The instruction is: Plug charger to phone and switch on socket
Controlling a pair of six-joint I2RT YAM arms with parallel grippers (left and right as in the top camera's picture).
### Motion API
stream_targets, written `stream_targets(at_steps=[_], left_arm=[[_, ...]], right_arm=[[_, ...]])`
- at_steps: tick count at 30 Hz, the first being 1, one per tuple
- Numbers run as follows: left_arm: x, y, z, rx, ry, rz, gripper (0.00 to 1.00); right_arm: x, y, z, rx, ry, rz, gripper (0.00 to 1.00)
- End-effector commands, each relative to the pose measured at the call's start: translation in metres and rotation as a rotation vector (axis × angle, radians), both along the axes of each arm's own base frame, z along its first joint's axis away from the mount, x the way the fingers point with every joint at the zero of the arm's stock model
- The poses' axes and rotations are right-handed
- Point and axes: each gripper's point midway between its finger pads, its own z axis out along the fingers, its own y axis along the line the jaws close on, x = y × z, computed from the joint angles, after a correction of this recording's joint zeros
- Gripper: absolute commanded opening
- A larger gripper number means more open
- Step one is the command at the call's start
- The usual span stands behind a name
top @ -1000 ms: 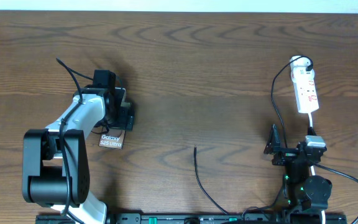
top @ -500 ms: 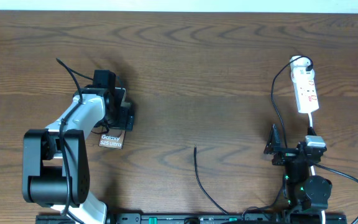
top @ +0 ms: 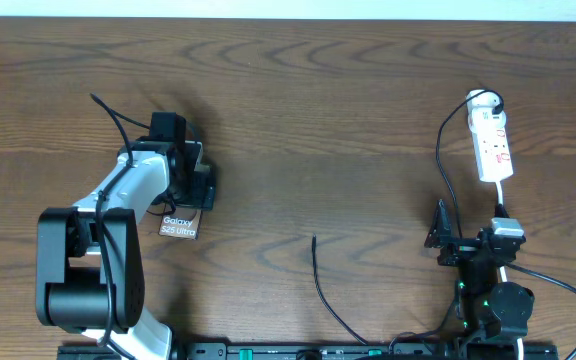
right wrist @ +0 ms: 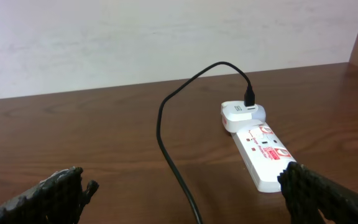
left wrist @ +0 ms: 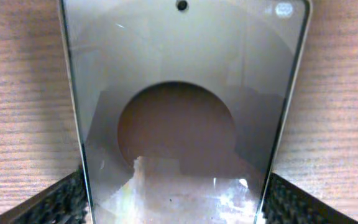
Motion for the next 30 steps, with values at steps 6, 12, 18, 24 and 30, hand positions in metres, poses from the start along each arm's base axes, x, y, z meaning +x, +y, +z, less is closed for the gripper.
stream_targets(at_steps=[6, 12, 18, 24, 30], left_arm=[[-0.0221, 0.0005, -0.0159, 0.001, 0.077, -0.009, 0.8], [-0.0221, 0.0005, -0.0159, 0.001, 0.077, -0.009, 0.77], [-0.0221, 0.0005, -0.0159, 0.001, 0.078, -0.009, 0.75], [-0.0221, 0.0005, -0.0159, 0.001, 0.077, -0.009, 0.69], [-0.0221, 0.0005, -0.0159, 0.001, 0.078, -0.009, 0.64]], right_arm=[[-0.0001, 0.0023, -0.0006, -0.009, 0.001, 0.011, 0.99], [-0.0001, 0.0023, -0.0006, -0.009, 0.001, 0.011, 0.99], [-0.0002, 0.0023, -0.0007, -0.009, 0.002, 0.011, 0.99], [-0.0001, 0.0023, -0.0006, -0.009, 0.001, 0.011, 0.99], [-0.0001, 0.0023, -0.0006, -0.009, 0.001, 0.011, 0.99]])
